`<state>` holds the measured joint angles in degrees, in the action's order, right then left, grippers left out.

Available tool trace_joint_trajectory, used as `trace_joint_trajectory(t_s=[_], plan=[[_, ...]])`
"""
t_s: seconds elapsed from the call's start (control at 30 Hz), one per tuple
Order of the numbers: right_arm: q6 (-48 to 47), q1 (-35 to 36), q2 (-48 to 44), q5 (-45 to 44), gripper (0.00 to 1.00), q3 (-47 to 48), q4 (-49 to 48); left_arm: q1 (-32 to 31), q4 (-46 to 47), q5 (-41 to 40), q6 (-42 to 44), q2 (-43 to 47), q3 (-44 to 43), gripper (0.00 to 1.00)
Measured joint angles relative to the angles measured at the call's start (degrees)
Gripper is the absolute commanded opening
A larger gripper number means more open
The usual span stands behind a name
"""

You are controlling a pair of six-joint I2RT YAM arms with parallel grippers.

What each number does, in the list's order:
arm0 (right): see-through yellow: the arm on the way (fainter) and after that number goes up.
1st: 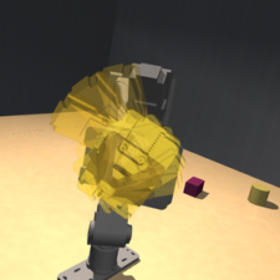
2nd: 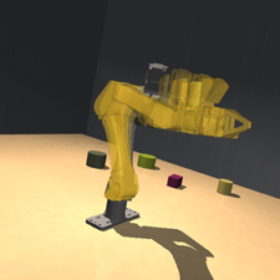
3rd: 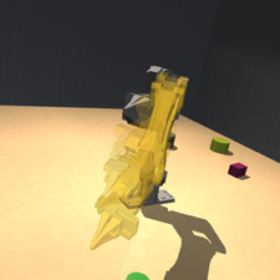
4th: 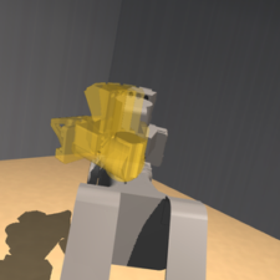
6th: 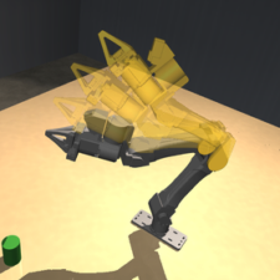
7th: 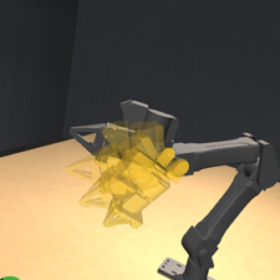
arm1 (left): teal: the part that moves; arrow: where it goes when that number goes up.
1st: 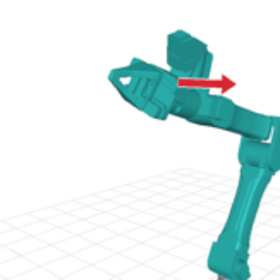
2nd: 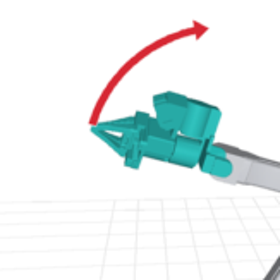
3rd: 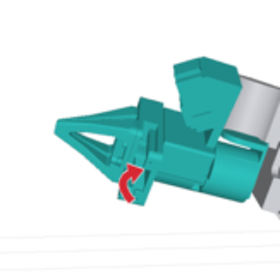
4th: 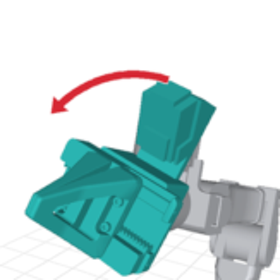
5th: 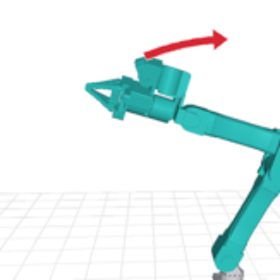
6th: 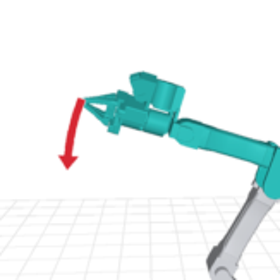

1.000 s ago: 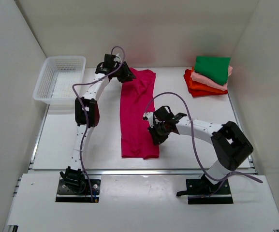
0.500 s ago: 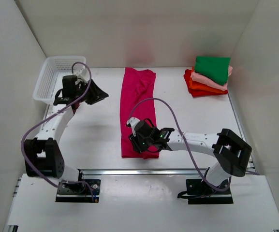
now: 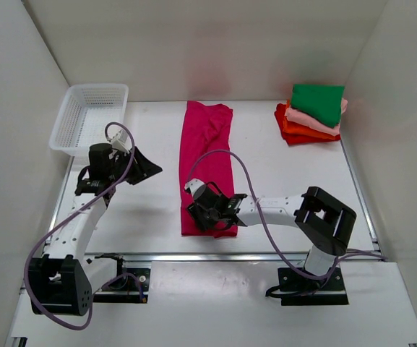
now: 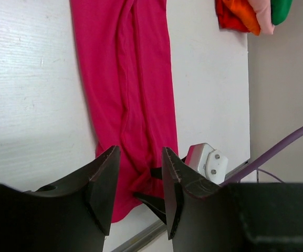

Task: Fold and stack the t-shirts
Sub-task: Rotate the tshirt 90 degrees

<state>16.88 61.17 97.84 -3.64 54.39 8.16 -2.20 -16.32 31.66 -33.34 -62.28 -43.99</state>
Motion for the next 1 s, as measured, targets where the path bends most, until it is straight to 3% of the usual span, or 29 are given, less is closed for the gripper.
trace_joint_trajectory(t_s=[0.23, 0.37, 0.47, 0.6, 0.8, 1.0], plan=[[1.18, 0.94, 0.22, -2.91, 0.44, 0.70, 0.83, 0.15, -0.52, 0.55, 0.35, 1.46, 0.52, 0.49], [1.11, 0.96, 0.61, -3.58, 0.37, 1.38, 1.49, 0.13, -0.24, 0.94, 0.33, 2.14, 1.38, 0.49], [1.31, 1.20, 1.22, -4.68, 0.25, 2.38, 1.73, 0.02, -0.39, 1.01, 0.33, 2.16, 2.05, 0.49], [3.63, 1.07, -0.61, -4.90, 0.25, 0.48, 0.48, -0.68, -0.42, 0.98, 0.50, 2.23, 2.82, 0.49], [8.50, -0.85, -9.68, -3.48, 0.30, -6.82, -0.44, -10.10, -0.76, -2.03, 2.40, 3.61, 5.99, 0.49], [12.37, -1.62, -11.72, -3.41, 0.30, -7.39, 0.68, -18.62, -0.39, -5.86, 2.45, 4.42, 13.64, 0.49]])
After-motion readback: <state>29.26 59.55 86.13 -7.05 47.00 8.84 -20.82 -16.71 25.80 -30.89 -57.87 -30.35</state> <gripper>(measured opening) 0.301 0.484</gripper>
